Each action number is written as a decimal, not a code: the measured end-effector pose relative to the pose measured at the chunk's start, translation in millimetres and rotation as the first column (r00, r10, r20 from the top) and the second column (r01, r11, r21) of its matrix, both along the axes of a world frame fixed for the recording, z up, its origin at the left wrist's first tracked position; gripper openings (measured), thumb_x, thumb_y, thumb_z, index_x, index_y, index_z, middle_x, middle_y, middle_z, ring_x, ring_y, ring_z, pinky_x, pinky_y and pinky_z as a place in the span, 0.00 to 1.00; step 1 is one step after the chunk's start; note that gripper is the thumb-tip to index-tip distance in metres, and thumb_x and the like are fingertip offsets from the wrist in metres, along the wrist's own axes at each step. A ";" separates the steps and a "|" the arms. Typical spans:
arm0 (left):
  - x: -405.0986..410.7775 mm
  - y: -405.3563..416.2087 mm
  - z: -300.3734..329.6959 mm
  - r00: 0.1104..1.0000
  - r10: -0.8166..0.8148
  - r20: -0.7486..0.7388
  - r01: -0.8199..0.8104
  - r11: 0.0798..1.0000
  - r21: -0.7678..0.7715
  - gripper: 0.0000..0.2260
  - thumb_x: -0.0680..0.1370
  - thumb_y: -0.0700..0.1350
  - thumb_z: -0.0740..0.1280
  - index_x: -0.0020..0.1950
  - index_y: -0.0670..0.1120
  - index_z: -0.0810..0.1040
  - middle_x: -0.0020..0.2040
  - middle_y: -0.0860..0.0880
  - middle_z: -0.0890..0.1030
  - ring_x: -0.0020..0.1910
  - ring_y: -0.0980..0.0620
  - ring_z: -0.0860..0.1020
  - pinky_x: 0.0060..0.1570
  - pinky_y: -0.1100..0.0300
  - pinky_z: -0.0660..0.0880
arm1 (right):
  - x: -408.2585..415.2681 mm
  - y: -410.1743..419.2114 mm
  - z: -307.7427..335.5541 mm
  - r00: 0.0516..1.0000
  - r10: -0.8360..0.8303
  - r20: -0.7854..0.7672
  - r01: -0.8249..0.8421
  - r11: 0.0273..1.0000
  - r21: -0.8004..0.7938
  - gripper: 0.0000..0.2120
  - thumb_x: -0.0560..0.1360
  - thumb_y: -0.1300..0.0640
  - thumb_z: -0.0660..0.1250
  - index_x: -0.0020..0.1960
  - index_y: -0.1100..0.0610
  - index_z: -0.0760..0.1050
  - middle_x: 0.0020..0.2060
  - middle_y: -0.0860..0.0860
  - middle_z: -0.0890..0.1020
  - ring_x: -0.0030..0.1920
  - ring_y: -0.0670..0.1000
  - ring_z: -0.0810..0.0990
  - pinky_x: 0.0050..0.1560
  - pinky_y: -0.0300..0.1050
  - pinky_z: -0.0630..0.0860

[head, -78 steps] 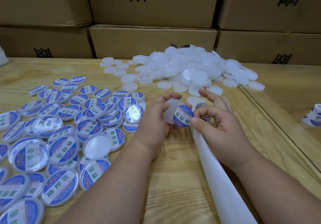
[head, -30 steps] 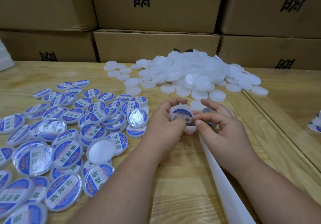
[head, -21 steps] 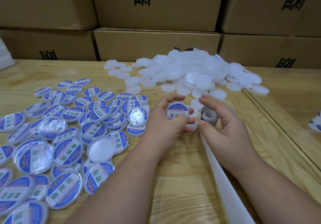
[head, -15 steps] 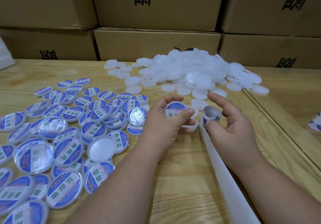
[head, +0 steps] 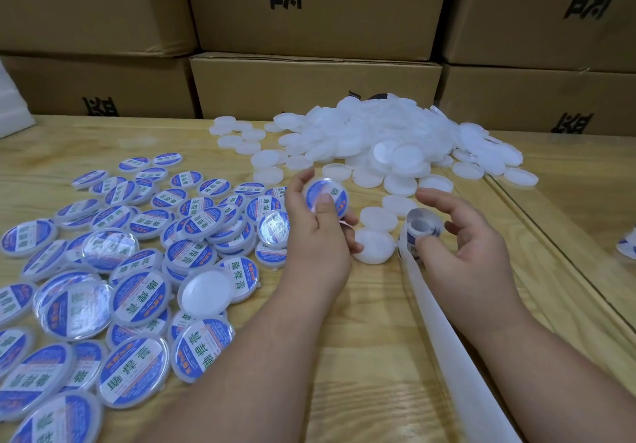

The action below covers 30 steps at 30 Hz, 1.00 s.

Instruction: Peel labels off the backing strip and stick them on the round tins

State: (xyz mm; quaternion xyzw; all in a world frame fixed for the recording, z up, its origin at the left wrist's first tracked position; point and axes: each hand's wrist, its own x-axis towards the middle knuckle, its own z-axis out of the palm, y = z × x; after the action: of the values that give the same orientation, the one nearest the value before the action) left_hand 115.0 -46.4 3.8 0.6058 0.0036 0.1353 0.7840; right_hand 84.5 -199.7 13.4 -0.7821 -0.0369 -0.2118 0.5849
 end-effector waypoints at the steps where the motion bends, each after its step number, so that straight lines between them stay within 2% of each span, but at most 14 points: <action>1: 0.1 1.0 0.5 1.000 0.022 -0.018 -0.022 1.000 -0.020 0.20 0.85 0.41 0.53 0.68 0.67 0.63 0.39 0.50 0.80 0.28 0.54 0.73 0.33 0.60 0.77 | -0.4 0.0 0.1 1.000 -0.008 -0.016 0.008 1.000 0.012 0.22 0.68 0.56 0.66 0.59 0.40 0.79 0.60 0.43 0.79 0.61 0.34 0.74 0.56 0.37 0.74; 4: 0.3 2.8 3.4 0.992 0.120 -0.046 -0.123 0.989 -0.078 0.29 0.81 0.34 0.53 0.67 0.68 0.58 0.47 0.48 0.80 0.28 0.55 0.75 0.34 0.62 0.77 | 0.4 -1.2 -0.1 0.999 -0.025 -0.029 0.025 1.000 0.013 0.19 0.72 0.58 0.67 0.58 0.38 0.78 0.61 0.41 0.78 0.55 0.23 0.70 0.48 0.28 0.70; 7: -1.0 5.7 5.9 0.965 0.259 -0.040 -0.262 0.957 -0.122 0.29 0.81 0.34 0.53 0.67 0.69 0.56 0.49 0.49 0.81 0.27 0.55 0.75 0.35 0.61 0.78 | 0.7 -3.2 -1.5 0.999 -0.028 -0.032 0.028 1.000 -0.004 0.21 0.73 0.60 0.67 0.58 0.38 0.78 0.61 0.41 0.79 0.56 0.24 0.69 0.52 0.32 0.70; 9: -4.0 9.5 7.3 0.936 0.350 -0.026 -0.350 0.927 -0.137 0.28 0.83 0.37 0.53 0.65 0.72 0.56 0.47 0.52 0.84 0.26 0.54 0.75 0.36 0.60 0.79 | 0.8 -3.5 -1.9 0.999 -0.027 -0.043 0.027 1.000 -0.007 0.21 0.73 0.61 0.67 0.59 0.38 0.78 0.61 0.43 0.79 0.59 0.30 0.72 0.56 0.40 0.74; 11: -7.3 14.0 9.4 0.910 0.414 -0.011 -0.411 0.898 -0.157 0.27 0.84 0.40 0.52 0.63 0.76 0.55 0.48 0.54 0.86 0.26 0.54 0.76 0.36 0.60 0.80 | 1.0 -3.4 -2.2 0.998 -0.028 -0.064 0.028 1.000 0.001 0.22 0.74 0.63 0.67 0.59 0.38 0.78 0.60 0.45 0.79 0.63 0.43 0.76 0.61 0.50 0.77; 15: -7.5 24.5 11.5 0.874 0.484 -0.032 -0.477 0.845 -0.239 0.24 0.86 0.43 0.52 0.70 0.74 0.54 0.48 0.54 0.87 0.26 0.52 0.77 0.35 0.62 0.79 | 2.0 -3.6 -2.0 0.996 -0.021 -0.088 0.021 1.000 0.001 0.22 0.74 0.63 0.67 0.58 0.37 0.78 0.59 0.47 0.80 0.62 0.52 0.79 0.62 0.54 0.78; 17: -6.2 26.7 10.6 0.874 0.484 -0.040 -0.477 0.839 -0.264 0.25 0.87 0.45 0.54 0.72 0.74 0.52 0.48 0.52 0.88 0.25 0.52 0.76 0.34 0.62 0.78 | 2.0 -4.5 -2.0 0.996 -0.019 -0.084 0.019 1.000 0.001 0.22 0.74 0.63 0.67 0.57 0.38 0.79 0.59 0.46 0.80 0.62 0.48 0.79 0.60 0.50 0.79; 19: -5.6 26.4 8.9 0.883 0.468 -0.031 -0.462 0.857 -0.228 0.24 0.86 0.49 0.56 0.74 0.73 0.50 0.46 0.52 0.88 0.23 0.52 0.75 0.31 0.62 0.76 | 1.3 -3.9 -0.3 0.998 -0.034 -0.054 0.033 0.999 -0.014 0.20 0.74 0.62 0.66 0.55 0.38 0.79 0.59 0.41 0.80 0.59 0.32 0.74 0.53 0.33 0.75; 20: -5.5 26.0 7.5 0.891 0.454 -0.020 -0.449 0.873 -0.188 0.22 0.86 0.50 0.56 0.74 0.71 0.53 0.43 0.52 0.88 0.23 0.52 0.74 0.29 0.63 0.75 | 1.3 -3.7 0.6 0.998 -0.049 -0.034 0.048 0.999 -0.022 0.18 0.73 0.60 0.66 0.54 0.39 0.79 0.58 0.39 0.80 0.56 0.28 0.72 0.50 0.29 0.71; 22: -5.8 23.2 5.5 0.913 0.408 0.023 -0.403 0.909 -0.104 0.14 0.84 0.49 0.60 0.68 0.64 0.67 0.36 0.53 0.85 0.25 0.54 0.74 0.29 0.64 0.73 | 1.9 -4.9 0.9 0.997 -0.081 -0.004 0.081 0.997 -0.020 0.14 0.69 0.55 0.64 0.50 0.40 0.79 0.53 0.38 0.81 0.53 0.33 0.75 0.49 0.31 0.71; 24: -6.7 18.5 2.5 0.933 0.345 0.105 -0.357 0.925 0.127 0.11 0.81 0.47 0.66 0.59 0.63 0.74 0.37 0.53 0.81 0.34 0.57 0.77 0.37 0.67 0.73 | 2.6 -7.9 2.2 0.993 -0.116 0.020 0.116 0.993 0.010 0.09 0.68 0.53 0.63 0.45 0.44 0.80 0.45 0.43 0.82 0.46 0.44 0.78 0.46 0.38 0.74; 25: -6.7 16.2 0.1 0.946 0.291 0.142 -0.322 0.897 0.305 0.12 0.79 0.47 0.68 0.58 0.63 0.75 0.41 0.56 0.80 0.42 0.58 0.78 0.44 0.66 0.73 | 2.7 -9.4 3.2 0.992 -0.124 0.037 0.123 0.992 0.029 0.07 0.69 0.53 0.64 0.42 0.46 0.80 0.41 0.45 0.83 0.40 0.45 0.78 0.41 0.37 0.74; 28: -7.8 6.7 -5.8 0.988 0.094 0.124 -0.156 0.631 0.760 0.16 0.76 0.51 0.71 0.63 0.62 0.76 0.58 0.60 0.76 0.63 0.55 0.70 0.63 0.62 0.65 | 3.6 -13.8 2.7 0.991 -0.119 0.066 0.118 0.993 0.020 0.10 0.70 0.53 0.63 0.34 0.56 0.79 0.31 0.54 0.80 0.30 0.49 0.74 0.29 0.36 0.70; 30: -8.6 3.4 -8.8 0.999 -0.010 0.047 -0.036 0.491 0.870 0.23 0.75 0.57 0.71 0.69 0.62 0.73 0.67 0.60 0.74 0.69 0.54 0.63 0.68 0.61 0.60 | 2.9 -14.5 1.2 0.994 -0.099 0.047 0.099 0.995 0.000 0.16 0.72 0.51 0.63 0.30 0.60 0.77 0.25 0.58 0.76 0.28 0.56 0.72 0.29 0.44 0.69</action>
State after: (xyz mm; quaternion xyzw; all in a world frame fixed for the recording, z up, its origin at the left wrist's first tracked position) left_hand 106.4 -43.0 -5.0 0.9152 -0.0784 0.1385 0.3703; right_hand 87.3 -214.2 14.6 -0.7784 -0.0121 -0.2587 0.5718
